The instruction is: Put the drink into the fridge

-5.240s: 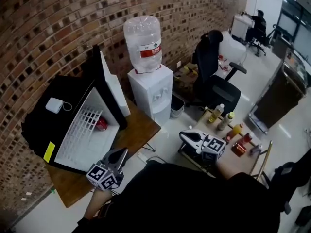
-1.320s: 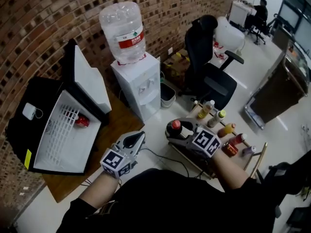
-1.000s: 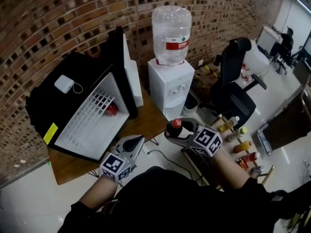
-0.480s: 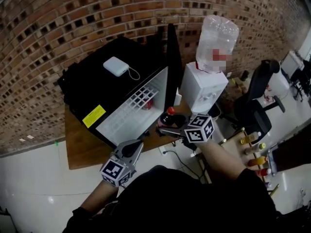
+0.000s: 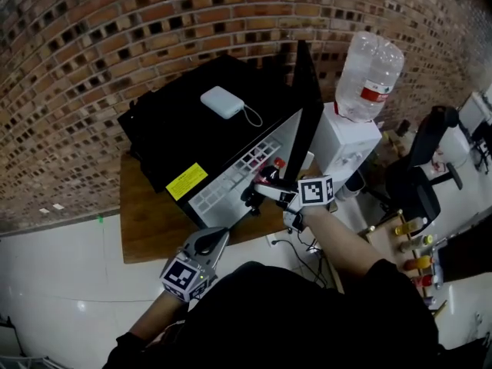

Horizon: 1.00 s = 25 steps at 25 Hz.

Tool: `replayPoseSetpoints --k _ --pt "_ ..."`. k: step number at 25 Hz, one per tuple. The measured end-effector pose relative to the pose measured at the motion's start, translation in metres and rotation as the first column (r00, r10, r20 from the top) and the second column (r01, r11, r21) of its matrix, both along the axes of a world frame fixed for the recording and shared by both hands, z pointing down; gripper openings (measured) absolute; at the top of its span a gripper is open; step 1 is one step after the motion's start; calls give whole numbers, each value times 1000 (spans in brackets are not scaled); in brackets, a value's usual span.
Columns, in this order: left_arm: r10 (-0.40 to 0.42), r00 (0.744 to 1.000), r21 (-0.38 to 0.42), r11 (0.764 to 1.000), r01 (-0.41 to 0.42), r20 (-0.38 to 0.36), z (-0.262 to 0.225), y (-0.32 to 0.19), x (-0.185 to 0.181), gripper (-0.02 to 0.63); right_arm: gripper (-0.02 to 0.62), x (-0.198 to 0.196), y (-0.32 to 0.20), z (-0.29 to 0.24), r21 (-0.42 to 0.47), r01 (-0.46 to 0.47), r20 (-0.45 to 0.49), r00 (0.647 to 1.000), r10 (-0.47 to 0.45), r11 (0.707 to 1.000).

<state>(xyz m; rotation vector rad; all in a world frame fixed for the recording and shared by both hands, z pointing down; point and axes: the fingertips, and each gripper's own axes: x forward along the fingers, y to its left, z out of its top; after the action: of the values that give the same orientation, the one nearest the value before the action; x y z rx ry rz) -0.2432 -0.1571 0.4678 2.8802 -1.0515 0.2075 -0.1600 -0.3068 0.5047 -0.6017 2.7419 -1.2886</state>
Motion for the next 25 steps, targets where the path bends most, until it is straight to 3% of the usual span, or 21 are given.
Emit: replayPoseSetpoints --k 8,15,21,25 --pt "-36 999 -18 999 36 -24 1 1 -31 -6 313 -35 -24 13 -164 -36 214 974 71 986" --pt "-31 999 -9 999 30 -11 1 -2 -40 -6 314 -33 -36 28 -352 -87 334 919 212 932" --pt "-32 999 -18 999 32 -26 1 -5 -42 -6 314 -34 -41 28 -407 -128 366 884 290 904" --pt "-19 1000 -8 1000 19 -9 5 -3 -42 -6 316 -34 -43 28 -472 -172 340 870 358 865"
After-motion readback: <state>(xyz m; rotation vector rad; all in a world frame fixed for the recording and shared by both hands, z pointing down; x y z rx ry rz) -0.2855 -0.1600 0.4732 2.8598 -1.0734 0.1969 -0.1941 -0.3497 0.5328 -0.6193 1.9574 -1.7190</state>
